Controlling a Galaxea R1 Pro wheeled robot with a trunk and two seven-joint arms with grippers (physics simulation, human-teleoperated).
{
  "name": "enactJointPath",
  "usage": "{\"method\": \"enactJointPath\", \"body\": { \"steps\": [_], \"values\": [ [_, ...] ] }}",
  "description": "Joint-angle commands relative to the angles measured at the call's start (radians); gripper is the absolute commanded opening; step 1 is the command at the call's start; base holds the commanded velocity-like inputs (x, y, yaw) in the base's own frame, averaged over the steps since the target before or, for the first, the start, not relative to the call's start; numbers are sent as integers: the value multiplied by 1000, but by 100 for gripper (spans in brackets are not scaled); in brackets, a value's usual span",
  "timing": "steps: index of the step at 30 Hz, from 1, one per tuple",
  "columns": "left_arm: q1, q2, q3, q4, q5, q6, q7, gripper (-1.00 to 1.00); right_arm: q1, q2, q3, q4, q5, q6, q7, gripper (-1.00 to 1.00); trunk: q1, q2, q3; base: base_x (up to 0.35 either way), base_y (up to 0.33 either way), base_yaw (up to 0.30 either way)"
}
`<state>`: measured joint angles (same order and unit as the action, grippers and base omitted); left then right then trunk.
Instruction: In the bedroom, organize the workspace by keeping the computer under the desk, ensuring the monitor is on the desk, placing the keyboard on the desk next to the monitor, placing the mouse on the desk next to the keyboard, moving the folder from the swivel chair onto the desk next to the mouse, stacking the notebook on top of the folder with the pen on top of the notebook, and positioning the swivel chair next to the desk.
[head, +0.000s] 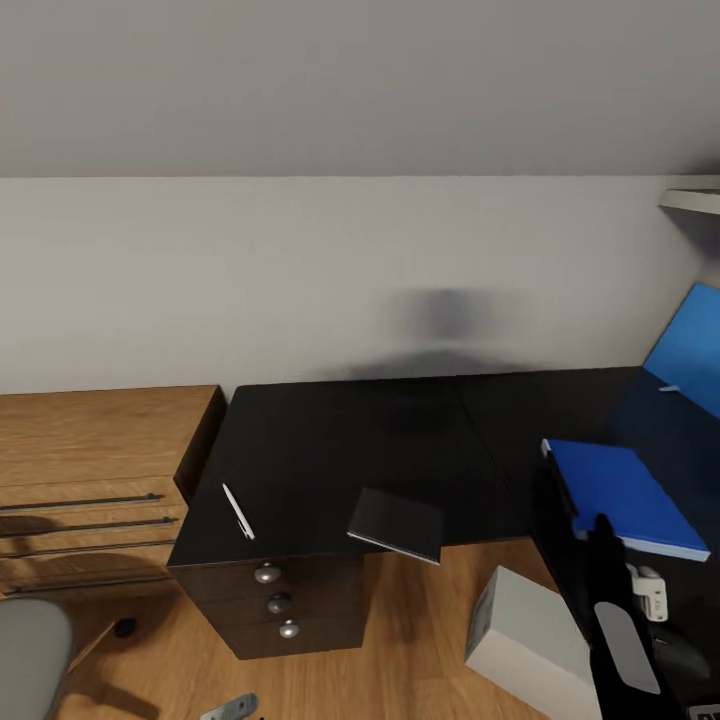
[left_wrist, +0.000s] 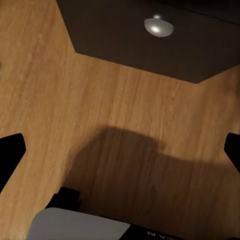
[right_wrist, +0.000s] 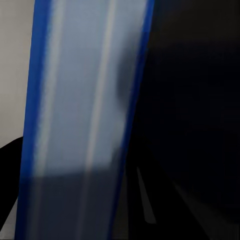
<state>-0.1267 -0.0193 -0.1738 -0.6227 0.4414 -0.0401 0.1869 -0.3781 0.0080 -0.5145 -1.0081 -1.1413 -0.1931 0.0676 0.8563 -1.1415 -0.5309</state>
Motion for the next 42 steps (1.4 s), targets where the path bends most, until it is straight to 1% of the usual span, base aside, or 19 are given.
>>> {"method": "enactJointPath", "body": {
  "steps": [1, 2, 3, 4, 5, 6, 8, 10, 15, 25, 35, 42],
  "values": [
    [-1, 1, -7, 0, 11, -4, 8, 100, -1, -5, -6, 0, -29, 13, 6, -100, 0, -1, -1, 0, 0, 0],
    [-1, 1, -7, 0, 11, -4, 8, 100, -1, -19, -9, 1, -59, 32, 4, -100, 0, -1, -1, 0, 0, 0],
    [-1, 1, -7, 0, 11, -4, 8, 100, -1, -30, -11, 1, -80, 46, 1, -100, 0, -1, -1, 0, 0, 0],
    [-1, 1, -7, 0, 11, -4, 8, 100, -1, -36, -11, 1, -90, 53, -2, -100, 0, -1, -1, 0, 0, 0],
    [-1, 1, -7, 0, 11, -4, 8, 100, -1, -55, -11, 2, -133, 78, -19, -100, 0, -1, -1, 0, 0, 0],
    [-1, 1, -7, 0, 11, -4, 8, 100, -1, -62, -11, 2, -152, 87, -30, -100, 0, -1, -1, 0, 0, 0],
    [-1, 1, -7, 0, 11, -4, 8, 100, -1, -71, -12, 2, -174, 96, -45, -100, 0, -1, -1, 0, 0, 0],
    [-1, 1, -7, 0, 11, -4, 8, 100, -1, -77, -12, 2, -184, 100, -52, -100, 0, -1, -1, 0, 0, 0],
    [-1, 1, -7, 0, 10, -4, 8, 100, -1, -81, -12, 2, -186, 101, -57, -100, 0, -1, -1, 0, 0, 0],
    [-1, 1, -4, -3, 14, -4, 13, 100, -1, -82, -11, 5, -183, 100, -60, -100, 0, -1, -1, 0, 0, 0],
    [-1, 1, -6, -3, 14, -4, 6, 100, -1, -81, -6, 4, -181, 100, -60, -100, 0, -1, -1, 0, 0, 0],
    [-1, 1, -7, -3, 12, -4, 4, 100, -1, -81, -6, 2, -179, 100, -84, -100, 0, -1, -1, 0, 0, 0]
  ]
}}
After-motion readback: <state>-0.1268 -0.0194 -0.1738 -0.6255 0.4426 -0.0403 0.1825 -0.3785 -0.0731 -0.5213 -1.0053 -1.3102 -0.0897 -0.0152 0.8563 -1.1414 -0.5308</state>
